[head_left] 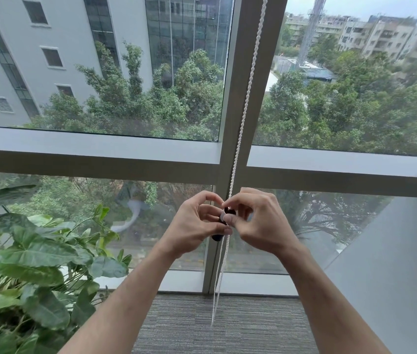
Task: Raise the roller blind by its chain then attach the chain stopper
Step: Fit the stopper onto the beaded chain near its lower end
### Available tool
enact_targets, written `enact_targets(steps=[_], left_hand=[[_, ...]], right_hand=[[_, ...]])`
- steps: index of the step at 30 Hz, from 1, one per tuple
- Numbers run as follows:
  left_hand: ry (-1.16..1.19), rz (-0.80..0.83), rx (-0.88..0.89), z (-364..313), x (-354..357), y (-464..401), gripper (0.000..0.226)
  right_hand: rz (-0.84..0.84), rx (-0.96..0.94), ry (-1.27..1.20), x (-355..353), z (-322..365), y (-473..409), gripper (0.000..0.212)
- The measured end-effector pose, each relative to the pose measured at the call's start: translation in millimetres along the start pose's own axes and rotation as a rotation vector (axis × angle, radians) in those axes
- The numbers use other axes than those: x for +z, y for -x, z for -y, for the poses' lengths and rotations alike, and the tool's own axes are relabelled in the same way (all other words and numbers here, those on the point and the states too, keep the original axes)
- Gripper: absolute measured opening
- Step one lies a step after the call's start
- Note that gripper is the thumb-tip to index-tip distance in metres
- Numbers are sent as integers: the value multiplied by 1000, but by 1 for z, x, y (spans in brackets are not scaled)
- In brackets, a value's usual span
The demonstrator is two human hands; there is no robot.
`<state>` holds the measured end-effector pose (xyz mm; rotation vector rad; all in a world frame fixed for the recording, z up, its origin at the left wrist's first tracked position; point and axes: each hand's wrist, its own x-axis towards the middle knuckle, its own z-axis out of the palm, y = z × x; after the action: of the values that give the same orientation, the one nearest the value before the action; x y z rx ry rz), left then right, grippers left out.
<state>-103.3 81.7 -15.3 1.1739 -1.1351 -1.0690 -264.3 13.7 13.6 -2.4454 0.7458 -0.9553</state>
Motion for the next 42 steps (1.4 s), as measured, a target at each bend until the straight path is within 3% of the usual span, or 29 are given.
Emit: enact_targets(steps=[4,10,12,16,21,31,35,42], left_hand=[[-26,-7,17,3,-1,1,43],[-27,31,11,2,1,3,35],[-53,36,5,3,2,4,36],[-100,36,7,10,3,5,37],[-110,41,-21,10,6,8,34],[-247,23,56,15,-3,15,31],[-249,-34,61,15,-3,18,14],[-396,-47,96,28,-1,24,4]], right_hand=[[12,46,-186,6,-9,5,29],[-16,347,-855,24,-32,24,44],[25,434,-966,31,-38,28,39],[238,525,-1001,39,-43,34,28],[370,502,-1111,43,-52,40,44],[204,508,-1172,54,-59,50,48],[187,502,-1044,57,-61,58,39],[249,569,-784,82,-65,79,24]])
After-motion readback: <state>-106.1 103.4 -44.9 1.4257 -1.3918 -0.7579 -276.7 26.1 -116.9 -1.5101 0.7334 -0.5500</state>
